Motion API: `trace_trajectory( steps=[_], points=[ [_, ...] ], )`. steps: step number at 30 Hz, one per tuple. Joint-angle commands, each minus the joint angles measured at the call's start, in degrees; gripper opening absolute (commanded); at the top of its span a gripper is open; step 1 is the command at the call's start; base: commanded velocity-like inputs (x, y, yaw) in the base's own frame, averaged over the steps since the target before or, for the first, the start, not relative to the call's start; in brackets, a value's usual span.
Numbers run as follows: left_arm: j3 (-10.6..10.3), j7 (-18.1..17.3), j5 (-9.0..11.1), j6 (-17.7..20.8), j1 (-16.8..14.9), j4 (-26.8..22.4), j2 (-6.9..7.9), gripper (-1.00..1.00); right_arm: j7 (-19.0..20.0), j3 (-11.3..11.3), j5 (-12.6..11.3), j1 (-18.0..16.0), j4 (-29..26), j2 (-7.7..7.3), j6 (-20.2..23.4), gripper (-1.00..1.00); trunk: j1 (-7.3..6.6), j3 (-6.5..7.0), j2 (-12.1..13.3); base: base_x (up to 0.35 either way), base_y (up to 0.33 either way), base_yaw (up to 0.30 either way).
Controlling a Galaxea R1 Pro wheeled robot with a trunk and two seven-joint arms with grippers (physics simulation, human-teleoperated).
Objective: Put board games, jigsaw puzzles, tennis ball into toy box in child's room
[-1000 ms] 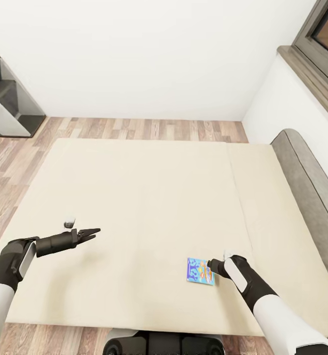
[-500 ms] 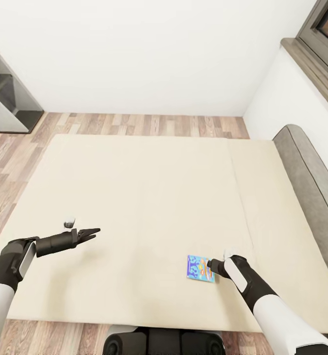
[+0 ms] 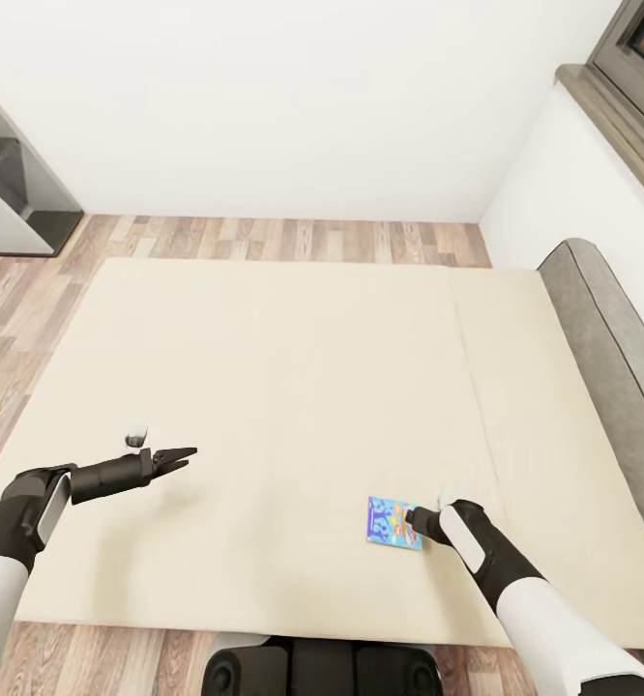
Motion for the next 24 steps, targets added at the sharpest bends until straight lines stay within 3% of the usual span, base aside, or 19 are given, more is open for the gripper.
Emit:
trace_trajectory(
  steps=[1, 6, 9, 24],
  points=[
    [0.0, -0.1, 0.1, 0.5, 0.0, 0.0, 0.01, 1.0, 0.1, 0.4, -0.6, 0.0, -0.1, -0.13, 0.2, 1.0, 0.03, -0.07, -0.1, 0.0, 0.0, 0.0],
    [0.0, -0.2, 0.1, 0.5, 0.0, 0.0, 0.01, 1.0, 9.2, 0.4, -0.5, -0.2, -0.2, -0.46, 0.1, 1.0, 0.03, -0.08, -0.1, 0.0, 0.0, 0.0],
    [0.0, -0.2, 0.1, 0.5, 0.0, 0.0, 0.01, 1.0, 11.6, 0.4, -0.5, -0.3, -0.2, -0.58, 0.1, 1.0, 0.03, -0.08, -0.1, 0.0, 0.0, 0.0],
    [0.0, -0.2, 0.1, 0.5, 0.0, 0.0, 0.04, 1.0, 12.7, 0.2, -0.4, -0.5, -0.3, -0.79, -0.1, 1.0, 0.03, -0.08, -0.1, 0.0, 0.0, 0.0]
  ],
)
